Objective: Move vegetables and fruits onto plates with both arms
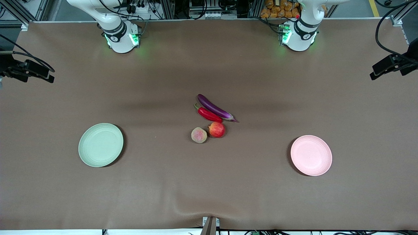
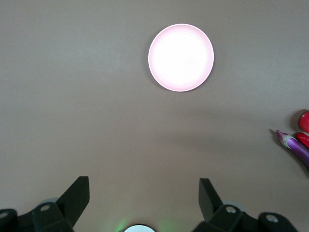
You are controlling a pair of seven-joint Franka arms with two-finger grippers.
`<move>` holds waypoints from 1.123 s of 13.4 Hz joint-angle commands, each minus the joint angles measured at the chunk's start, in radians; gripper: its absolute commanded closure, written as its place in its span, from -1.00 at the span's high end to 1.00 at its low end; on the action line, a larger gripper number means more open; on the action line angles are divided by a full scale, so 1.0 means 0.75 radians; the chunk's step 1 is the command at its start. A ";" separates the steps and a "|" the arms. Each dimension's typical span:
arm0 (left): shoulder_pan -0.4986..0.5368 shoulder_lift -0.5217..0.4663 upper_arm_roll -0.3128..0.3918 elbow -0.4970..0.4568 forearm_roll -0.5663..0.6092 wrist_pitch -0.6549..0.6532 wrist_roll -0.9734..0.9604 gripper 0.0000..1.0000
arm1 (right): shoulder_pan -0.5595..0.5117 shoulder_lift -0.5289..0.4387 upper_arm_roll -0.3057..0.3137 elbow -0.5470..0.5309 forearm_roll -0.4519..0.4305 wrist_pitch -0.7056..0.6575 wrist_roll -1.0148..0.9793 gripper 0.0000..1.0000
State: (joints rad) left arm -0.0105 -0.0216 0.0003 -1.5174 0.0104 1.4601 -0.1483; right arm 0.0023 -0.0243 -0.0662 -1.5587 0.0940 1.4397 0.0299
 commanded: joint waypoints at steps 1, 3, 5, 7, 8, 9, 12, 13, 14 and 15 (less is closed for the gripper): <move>0.002 0.018 0.000 0.039 -0.022 -0.034 0.020 1.00 | -0.021 -0.047 0.013 -0.053 0.002 0.021 0.001 1.00; -0.006 0.019 0.000 0.047 -0.020 -0.036 0.026 1.00 | -0.021 -0.043 0.013 -0.051 0.002 0.021 0.001 1.00; -0.010 0.019 -0.002 0.058 -0.018 -0.043 0.026 1.00 | -0.024 -0.041 0.011 -0.047 0.002 0.023 0.001 1.00; -0.008 0.021 -0.021 0.062 -0.016 -0.055 0.024 1.00 | -0.028 -0.039 0.006 -0.047 0.002 0.023 0.001 1.00; -0.006 0.021 -0.037 0.062 -0.012 -0.055 0.020 1.00 | -0.032 -0.039 0.006 -0.047 0.002 0.023 0.001 1.00; -0.006 0.021 -0.041 0.058 -0.012 -0.055 0.020 1.00 | -0.034 -0.039 0.006 -0.047 0.002 0.023 0.001 1.00; 0.002 0.019 -0.066 0.048 -0.006 -0.100 0.010 1.00 | -0.036 -0.037 0.006 -0.045 0.002 0.021 0.001 1.00; 0.010 0.019 -0.066 0.047 -0.002 -0.108 0.008 1.00 | -0.036 -0.037 0.006 -0.043 0.002 0.021 0.001 1.00; 0.014 0.019 -0.066 0.054 -0.002 -0.108 0.010 1.00 | -0.036 -0.035 0.006 -0.043 0.002 0.015 0.001 1.00; 0.014 0.021 -0.064 0.056 -0.002 -0.108 0.008 1.00 | -0.036 -0.033 0.006 -0.041 0.002 0.007 0.003 1.00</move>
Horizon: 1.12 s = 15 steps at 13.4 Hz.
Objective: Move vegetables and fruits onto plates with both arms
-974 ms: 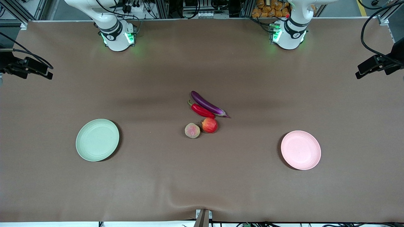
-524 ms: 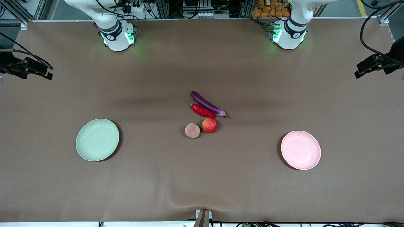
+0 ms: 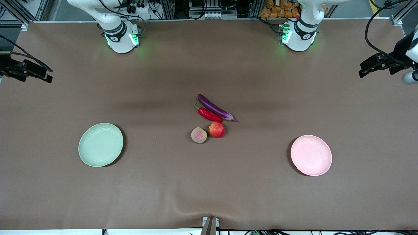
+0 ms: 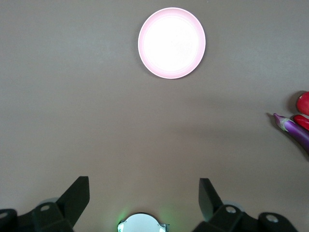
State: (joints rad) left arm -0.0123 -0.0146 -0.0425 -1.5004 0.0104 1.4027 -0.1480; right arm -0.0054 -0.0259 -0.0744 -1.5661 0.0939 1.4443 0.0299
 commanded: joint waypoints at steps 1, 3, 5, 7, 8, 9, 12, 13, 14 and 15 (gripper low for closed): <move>0.014 0.011 -0.007 0.033 -0.002 -0.032 0.005 1.00 | -0.023 -0.031 0.019 -0.031 0.002 -0.001 0.005 1.00; 0.010 0.011 -0.009 0.035 -0.002 -0.032 -0.003 1.00 | -0.032 -0.029 0.017 -0.023 0.004 -0.013 0.005 1.00; -0.006 0.017 -0.009 0.037 -0.006 -0.025 -0.011 1.00 | -0.030 -0.008 0.017 0.018 0.004 -0.015 0.001 1.00; -0.026 0.060 -0.037 0.031 -0.016 -0.025 -0.082 1.00 | -0.007 -0.002 0.028 0.041 0.000 -0.001 0.001 1.00; -0.049 0.083 -0.058 0.029 -0.018 -0.025 -0.103 1.00 | 0.009 0.012 0.028 0.049 0.002 0.001 0.003 1.00; -0.088 0.117 -0.086 0.029 -0.006 -0.023 -0.132 1.00 | 0.015 0.032 0.028 0.051 0.002 0.007 0.003 1.00; -0.198 0.236 -0.105 0.027 -0.004 -0.007 -0.376 1.00 | 0.026 0.173 0.030 0.053 0.018 0.089 0.007 1.00; -0.275 0.283 -0.105 0.025 -0.004 0.021 -0.477 1.00 | 0.072 0.232 0.030 0.051 0.016 0.131 0.005 1.00; -0.355 0.330 -0.103 0.027 -0.002 0.060 -0.601 1.00 | 0.131 0.312 0.028 0.063 0.006 0.164 0.023 1.00; -0.431 0.373 -0.103 0.027 -0.002 0.105 -0.740 1.00 | 0.136 0.323 0.024 0.075 0.018 0.177 0.023 1.00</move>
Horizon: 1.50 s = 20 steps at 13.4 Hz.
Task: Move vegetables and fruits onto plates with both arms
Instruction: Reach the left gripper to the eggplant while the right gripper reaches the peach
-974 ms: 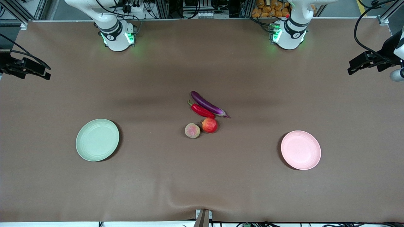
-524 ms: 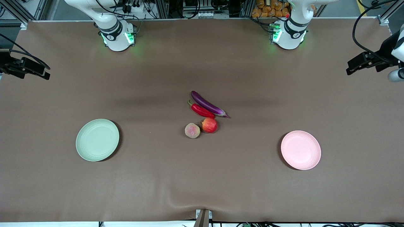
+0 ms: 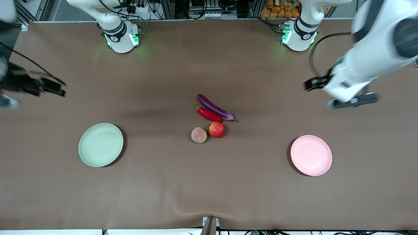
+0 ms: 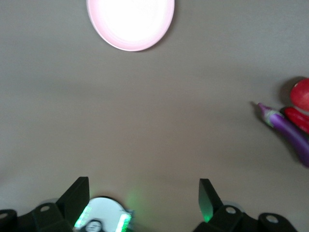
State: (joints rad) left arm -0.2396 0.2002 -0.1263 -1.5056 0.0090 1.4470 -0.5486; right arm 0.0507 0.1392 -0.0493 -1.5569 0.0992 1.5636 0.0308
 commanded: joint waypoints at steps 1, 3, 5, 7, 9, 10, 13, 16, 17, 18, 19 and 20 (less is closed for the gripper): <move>-0.199 0.133 0.009 0.034 0.000 0.089 -0.343 1.00 | 0.061 0.123 -0.008 0.067 0.013 0.022 0.010 1.00; -0.338 0.234 0.007 0.032 -0.002 0.187 -0.607 1.00 | 0.094 0.231 -0.006 0.088 0.009 0.095 0.006 1.00; -0.461 0.342 0.007 0.026 -0.002 0.291 -0.863 1.00 | 0.143 0.323 -0.004 0.094 0.019 0.252 -0.008 1.00; -0.549 0.454 0.009 0.003 0.000 0.448 -1.128 1.00 | 0.218 0.381 -0.006 0.088 0.137 0.355 0.020 1.00; -0.597 0.496 0.009 -0.062 0.088 0.572 -1.305 1.00 | 0.221 0.438 -0.006 0.088 0.288 0.414 0.205 1.00; -0.587 0.490 0.009 -0.099 0.117 0.580 -1.310 1.00 | 0.217 0.467 -0.006 0.090 0.386 0.419 0.293 1.00; -0.554 0.486 0.015 -0.187 0.117 0.702 -1.387 1.00 | 0.178 0.538 -0.010 0.096 0.689 0.421 0.655 1.00; -0.538 0.486 0.021 -0.352 0.121 0.993 -1.520 1.00 | 0.188 0.642 -0.008 0.181 0.823 0.423 1.039 1.00; -0.531 0.488 0.023 -0.383 0.121 1.038 -1.526 1.00 | 0.198 0.681 -0.008 0.231 0.849 0.423 1.164 1.00; -0.513 0.494 0.023 -0.400 0.121 1.075 -1.537 1.00 | 0.208 0.714 -0.006 0.267 0.876 0.423 1.289 1.00; -0.511 0.498 0.021 -0.404 0.121 1.087 -1.543 1.00 | 0.227 0.737 -0.006 0.280 0.900 0.423 1.383 1.00; -0.511 0.504 0.021 -0.410 0.121 1.098 -1.549 1.00 | 0.239 0.753 -0.006 0.280 0.941 0.431 1.439 1.00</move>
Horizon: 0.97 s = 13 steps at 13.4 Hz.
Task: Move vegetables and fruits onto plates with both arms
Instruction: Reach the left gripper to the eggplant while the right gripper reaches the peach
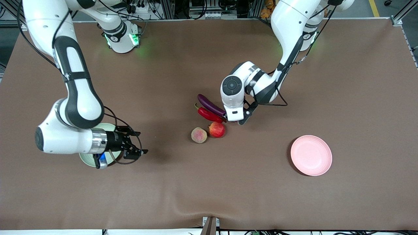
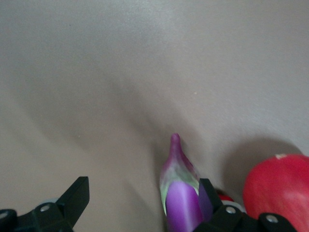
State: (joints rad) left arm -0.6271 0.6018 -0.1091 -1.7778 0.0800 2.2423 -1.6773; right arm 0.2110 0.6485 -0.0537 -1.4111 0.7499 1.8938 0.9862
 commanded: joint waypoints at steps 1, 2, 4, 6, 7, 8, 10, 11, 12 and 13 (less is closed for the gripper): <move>0.002 -0.015 -0.002 -0.055 0.026 0.062 -0.062 1.00 | 0.034 0.092 0.000 0.086 0.135 0.005 0.196 1.00; 0.000 -0.009 -0.002 -0.057 0.026 0.076 -0.085 1.00 | 0.040 0.119 0.000 0.086 0.196 0.009 0.217 1.00; 0.000 0.018 -0.002 -0.057 0.022 0.145 -0.130 1.00 | 0.052 0.146 0.000 0.082 0.256 0.009 0.219 1.00; -0.015 0.050 -0.002 -0.057 0.022 0.203 -0.175 1.00 | 0.109 0.158 0.000 0.073 0.254 0.039 0.213 1.00; -0.015 0.065 -0.002 -0.057 0.022 0.219 -0.179 1.00 | 0.148 0.164 0.000 0.061 0.248 0.100 0.209 1.00; -0.017 0.065 -0.002 -0.057 0.022 0.223 -0.179 1.00 | 0.191 0.164 0.000 0.025 0.242 0.158 0.201 1.00; -0.019 0.067 -0.002 -0.055 0.024 0.227 -0.179 -0.13 | 0.301 0.164 -0.004 -0.025 0.238 0.285 0.207 1.00; -0.017 0.069 -0.002 -0.055 0.026 0.236 -0.179 -0.71 | 0.332 0.164 -0.002 -0.057 0.238 0.340 0.209 1.00; -0.007 0.071 -0.004 -0.057 0.026 0.270 -0.177 -1.00 | 0.340 0.166 -0.002 -0.080 0.238 0.371 0.201 1.00; -0.002 0.073 -0.006 -0.059 0.026 0.293 -0.173 -1.00 | 0.345 0.172 -0.002 -0.088 0.238 0.375 0.195 1.00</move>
State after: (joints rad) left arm -0.6351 0.6578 -0.1109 -1.8156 0.0800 2.4295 -1.7882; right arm 0.4715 0.7838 -0.0449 -1.4486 0.9152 2.1666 1.1370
